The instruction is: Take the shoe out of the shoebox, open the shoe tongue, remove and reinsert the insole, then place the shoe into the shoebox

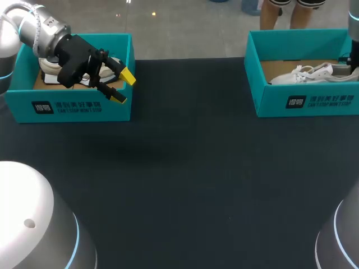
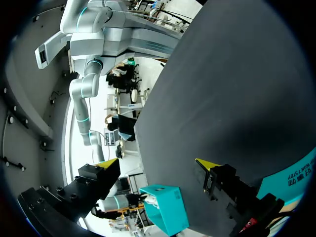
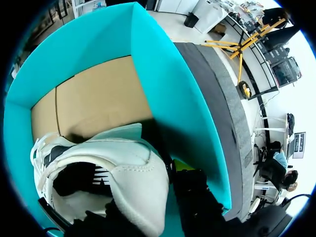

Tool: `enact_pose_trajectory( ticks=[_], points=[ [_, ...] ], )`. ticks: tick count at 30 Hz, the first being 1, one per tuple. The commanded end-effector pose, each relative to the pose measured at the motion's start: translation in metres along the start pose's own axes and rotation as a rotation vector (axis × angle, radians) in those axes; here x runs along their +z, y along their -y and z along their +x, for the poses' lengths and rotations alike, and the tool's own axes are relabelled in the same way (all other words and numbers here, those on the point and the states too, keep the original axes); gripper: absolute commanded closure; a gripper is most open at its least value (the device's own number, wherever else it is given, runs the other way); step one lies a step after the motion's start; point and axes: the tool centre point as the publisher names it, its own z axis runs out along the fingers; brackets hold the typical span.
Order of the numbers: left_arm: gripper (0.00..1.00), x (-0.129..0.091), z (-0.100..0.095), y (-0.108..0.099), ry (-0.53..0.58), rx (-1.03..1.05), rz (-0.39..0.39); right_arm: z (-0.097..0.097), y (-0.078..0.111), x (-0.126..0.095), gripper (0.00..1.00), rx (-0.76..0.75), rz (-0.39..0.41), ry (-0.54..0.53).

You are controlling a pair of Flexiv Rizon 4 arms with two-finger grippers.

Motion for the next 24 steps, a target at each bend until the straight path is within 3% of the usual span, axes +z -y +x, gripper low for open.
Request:
enact_pose_trajectory(
  ticks=[1,11,12,15,16,21,24],
  points=[
    [0.00,0.000,0.000,0.000,-0.004,0.001,0.001,0.004,-0.002,0.005,1.00,0.001,0.014,0.002],
    [0.00,0.000,0.000,0.000,-0.004,0.001,0.001,0.006,0.000,0.012,0.98,0.015,0.021,0.008],
    [0.00,0.000,0.000,0.000,-0.004,0.001,0.001,0.005,0.000,0.012,0.67,0.020,0.020,0.009],
    [0.00,0.000,0.000,0.000,-0.004,0.001,0.001,0.003,0.003,0.005,0.22,0.023,0.017,0.005],
    [0.00,0.000,0.000,0.000,-0.004,0.001,0.001,0.003,0.004,0.002,0.13,0.023,0.016,0.004],
    [0.00,0.000,0.000,0.000,-0.004,0.001,0.001,-0.002,0.008,-0.017,0.00,0.034,0.007,-0.025],
    [0.00,0.000,0.000,0.000,-0.004,0.001,0.001,-0.004,0.010,-0.032,0.00,0.033,-0.004,-0.035]
  ],
)
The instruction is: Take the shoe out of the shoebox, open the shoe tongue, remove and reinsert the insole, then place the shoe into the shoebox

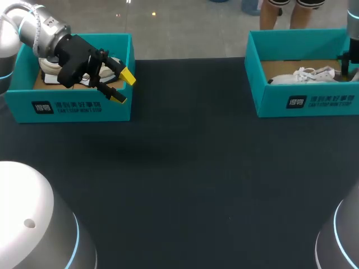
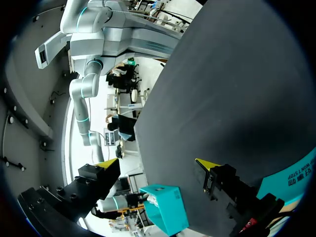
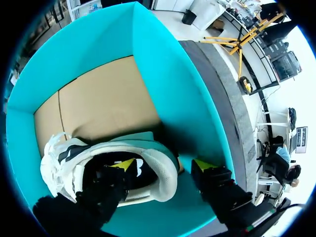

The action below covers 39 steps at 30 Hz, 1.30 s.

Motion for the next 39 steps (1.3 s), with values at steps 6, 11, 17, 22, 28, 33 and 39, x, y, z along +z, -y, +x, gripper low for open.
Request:
enact_pose_trajectory(
  ticks=[6,11,17,22,28,33,39],
  points=[
    [0.00,0.000,0.000,0.000,-0.004,0.001,0.001,-0.012,0.018,-0.059,0.00,-0.014,-0.040,-0.054],
    [0.00,0.000,0.000,0.000,-0.004,0.001,0.001,-0.010,0.028,-0.090,0.00,-0.023,-0.050,-0.116],
    [0.00,0.000,0.000,0.000,-0.004,0.001,0.001,-0.004,0.049,-0.121,0.00,-0.075,-0.041,-0.173],
    [0.00,0.000,0.000,0.000,-0.004,0.001,0.001,0.000,0.073,-0.139,0.00,-0.127,-0.037,-0.207],
    [0.00,0.000,0.000,0.000,-0.004,0.001,0.001,0.003,0.096,-0.153,0.00,-0.148,-0.026,-0.245],
    [0.00,0.000,0.000,0.000,-0.004,0.001,0.001,0.003,0.096,-0.153,0.00,-0.148,-0.026,-0.245],
    [0.00,-0.003,-0.001,-0.003,-0.046,-0.001,0.002,0.003,0.096,-0.153,0.00,-0.148,-0.026,-0.245]
  ],
)
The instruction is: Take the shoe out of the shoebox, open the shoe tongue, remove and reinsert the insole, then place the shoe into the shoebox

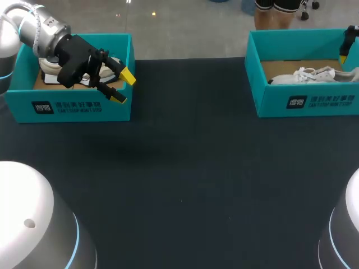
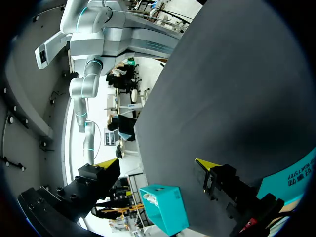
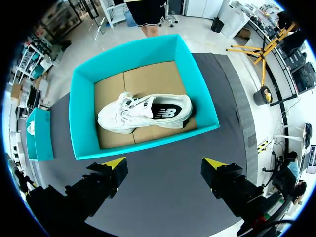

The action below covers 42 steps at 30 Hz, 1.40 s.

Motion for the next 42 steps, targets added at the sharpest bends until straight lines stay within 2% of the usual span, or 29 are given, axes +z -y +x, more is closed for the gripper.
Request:
enact_pose_trajectory(
  ticks=[1,10,14,20,30,32,42],
  points=[
    [0.00,-0.005,0.000,-0.004,-0.069,-0.005,0.001,0.000,0.001,0.000,0.00,0.001,-0.003,-0.001],
    [0.00,-0.038,0.014,-0.014,-0.251,-0.028,-0.008,0.000,0.001,0.000,0.00,0.001,-0.003,-0.001],
    [0.00,-0.062,0.024,-0.017,-0.338,-0.040,-0.002,0.000,0.001,0.000,0.00,0.001,-0.003,-0.001],
    [0.00,-0.103,0.047,-0.024,-0.559,-0.089,-0.018,0.000,0.001,0.000,0.00,0.001,-0.003,-0.001],
    [0.00,-0.148,0.085,-0.032,-0.967,-0.182,-0.059,0.000,0.001,0.000,0.00,0.001,-0.003,-0.001],
    [0.00,-0.152,0.090,-0.030,-0.951,-0.187,-0.083,0.000,0.001,0.000,0.00,0.001,-0.003,-0.001],
    [0.00,-0.152,0.090,-0.030,-0.951,-0.187,-0.083,0.000,0.001,0.000,0.00,0.001,-0.003,-0.001]
  ],
)
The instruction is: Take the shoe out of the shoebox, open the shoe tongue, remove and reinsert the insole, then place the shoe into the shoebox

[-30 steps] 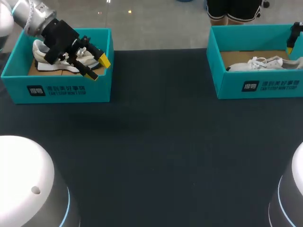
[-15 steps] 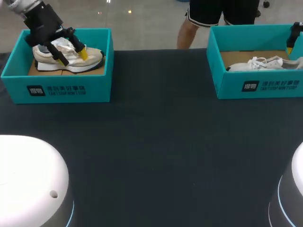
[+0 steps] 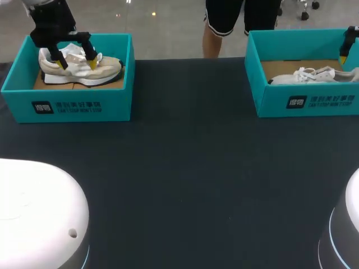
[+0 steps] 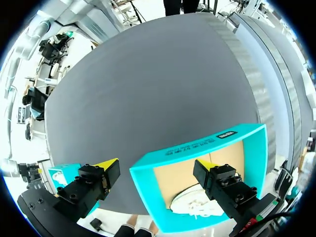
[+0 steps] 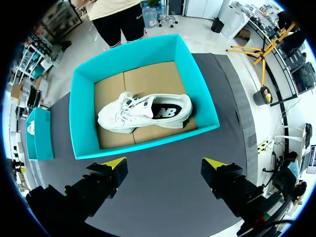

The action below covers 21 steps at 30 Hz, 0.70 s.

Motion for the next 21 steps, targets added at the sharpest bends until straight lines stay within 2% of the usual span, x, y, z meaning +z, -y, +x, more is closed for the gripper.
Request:
enact_pose_trajectory(
  ticks=[1,5,12,21],
  points=[
    [0.00,-0.001,-0.002,0.004,-0.035,0.000,-0.008,0.000,0.000,0.000,0.00,0.001,0.000,0.000],
    [0.00,0.001,0.001,0.006,-0.040,0.001,-0.018,0.000,0.000,0.000,0.00,0.001,0.000,0.000],
    [0.00,-0.002,0.045,-0.006,-0.131,-0.036,-0.035,0.000,0.000,0.000,0.00,0.001,0.000,0.000],
    [0.00,0.007,0.094,-0.034,-0.194,-0.053,0.006,0.013,0.031,-0.021,0.00,-0.156,-0.073,-0.054]
  ],
)
